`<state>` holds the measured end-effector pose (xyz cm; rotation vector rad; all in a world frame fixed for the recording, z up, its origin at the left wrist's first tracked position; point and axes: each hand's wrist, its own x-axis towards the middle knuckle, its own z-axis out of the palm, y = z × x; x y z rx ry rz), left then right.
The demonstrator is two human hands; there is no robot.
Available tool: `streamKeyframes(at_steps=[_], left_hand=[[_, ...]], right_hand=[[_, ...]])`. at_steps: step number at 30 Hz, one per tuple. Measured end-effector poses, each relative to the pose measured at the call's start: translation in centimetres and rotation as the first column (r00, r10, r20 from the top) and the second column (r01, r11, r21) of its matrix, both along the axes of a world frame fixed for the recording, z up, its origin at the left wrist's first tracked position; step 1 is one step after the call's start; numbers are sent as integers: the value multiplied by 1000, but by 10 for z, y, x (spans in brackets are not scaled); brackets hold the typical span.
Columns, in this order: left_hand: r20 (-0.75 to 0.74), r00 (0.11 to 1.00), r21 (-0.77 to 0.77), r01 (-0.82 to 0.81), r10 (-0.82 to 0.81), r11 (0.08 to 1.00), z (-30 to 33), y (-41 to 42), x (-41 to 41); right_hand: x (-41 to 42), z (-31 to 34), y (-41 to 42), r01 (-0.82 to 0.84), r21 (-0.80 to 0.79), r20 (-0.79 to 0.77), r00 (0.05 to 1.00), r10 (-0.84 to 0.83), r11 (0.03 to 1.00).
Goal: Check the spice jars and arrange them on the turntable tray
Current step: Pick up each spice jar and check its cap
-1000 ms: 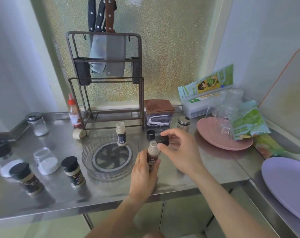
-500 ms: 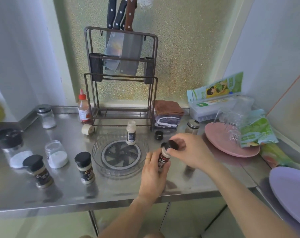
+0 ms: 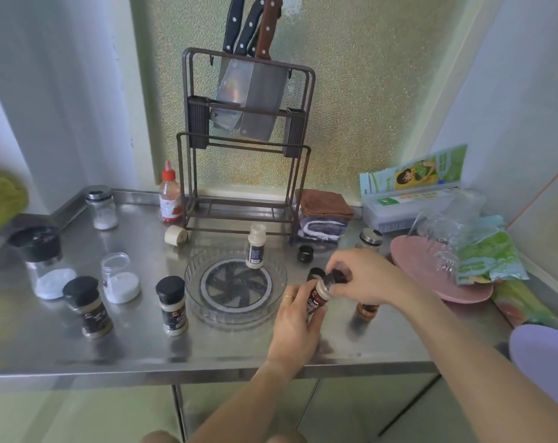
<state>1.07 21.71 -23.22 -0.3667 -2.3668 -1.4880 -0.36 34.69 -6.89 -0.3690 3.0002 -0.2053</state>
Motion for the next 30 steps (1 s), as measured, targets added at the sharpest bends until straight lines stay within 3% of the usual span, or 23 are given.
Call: streamKeyframes(at_steps=[5, 9, 12, 15, 19, 22, 26, 30], left_hand=[[4, 1000, -4, 10, -10, 1000, 1, 0, 0], [-12, 1000, 0, -3, 3, 1000, 0, 0, 1], [-15, 1000, 10, 2, -2, 1000, 0, 0, -2], [-29, 1000, -5, -4, 4, 1000, -1, 0, 2], [-44, 999, 13, 9, -9, 1000, 0, 0, 0], [-41, 999, -20, -10, 9, 1000, 2, 0, -2], [-22, 1000, -11, 18, -18, 1000, -2, 1, 0], [-14, 1000, -45, 2, -2, 999, -2, 2, 0]], right_hand=[[-1, 2, 1, 26, -41, 74, 997, -23, 999], [-3, 0, -1, 82, -5, 36, 996, -82, 997], [-1, 2, -2, 42, -48, 52, 998, -40, 998], [-2, 0, -3, 65, 12, 35, 997, -66, 998], [0, 4, -3, -5, -73, 73, 997, 10, 997], [-3, 7, -7, 51, 19, 49, 997, -52, 999], [-1, 4, -6, 16, -20, 83, 996, -15, 1000], [-4, 4, -8, 51, 37, 72, 996, -53, 998]])
